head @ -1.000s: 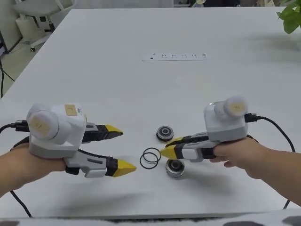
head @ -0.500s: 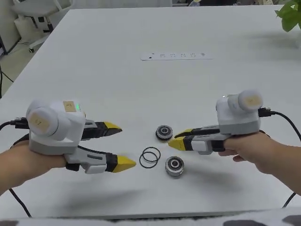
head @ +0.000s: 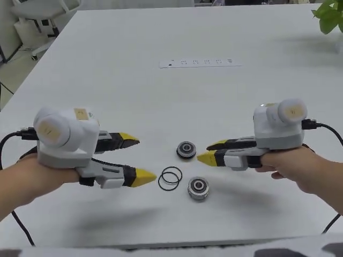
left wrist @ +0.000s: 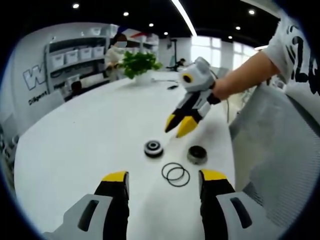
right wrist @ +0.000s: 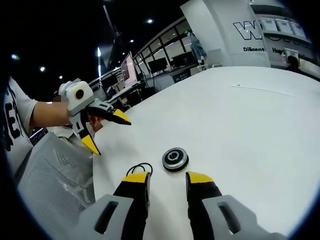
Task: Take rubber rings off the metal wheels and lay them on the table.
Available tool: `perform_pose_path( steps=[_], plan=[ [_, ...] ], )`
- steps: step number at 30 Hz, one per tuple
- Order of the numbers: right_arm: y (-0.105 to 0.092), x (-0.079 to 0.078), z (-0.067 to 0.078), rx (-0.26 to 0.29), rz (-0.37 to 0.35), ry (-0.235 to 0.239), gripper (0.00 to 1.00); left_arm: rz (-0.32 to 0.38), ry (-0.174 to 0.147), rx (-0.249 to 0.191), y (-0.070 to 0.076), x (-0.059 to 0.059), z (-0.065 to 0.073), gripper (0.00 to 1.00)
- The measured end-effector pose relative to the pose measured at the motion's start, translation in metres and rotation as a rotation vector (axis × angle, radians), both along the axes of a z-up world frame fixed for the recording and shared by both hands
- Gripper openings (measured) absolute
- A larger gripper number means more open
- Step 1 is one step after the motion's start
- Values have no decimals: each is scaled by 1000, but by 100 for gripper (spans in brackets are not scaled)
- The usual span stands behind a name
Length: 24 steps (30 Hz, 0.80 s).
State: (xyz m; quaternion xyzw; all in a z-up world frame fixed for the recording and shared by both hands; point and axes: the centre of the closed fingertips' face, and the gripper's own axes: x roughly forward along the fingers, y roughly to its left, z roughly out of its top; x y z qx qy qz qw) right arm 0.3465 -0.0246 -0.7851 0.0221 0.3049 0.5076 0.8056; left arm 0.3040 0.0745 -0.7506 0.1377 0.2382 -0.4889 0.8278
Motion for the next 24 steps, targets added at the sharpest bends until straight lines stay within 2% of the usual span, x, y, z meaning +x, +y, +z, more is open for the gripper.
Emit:
perform_pose_path(
  steps=[14, 24],
  plan=[
    [2, -4, 0, -17, 1, -16, 27, 15, 7, -3, 2, 8, -3, 56],
    [0, 0, -3, -30, 4, -34, 29, 23, 10, -9, 0, 17, -4, 56]
  ],
)
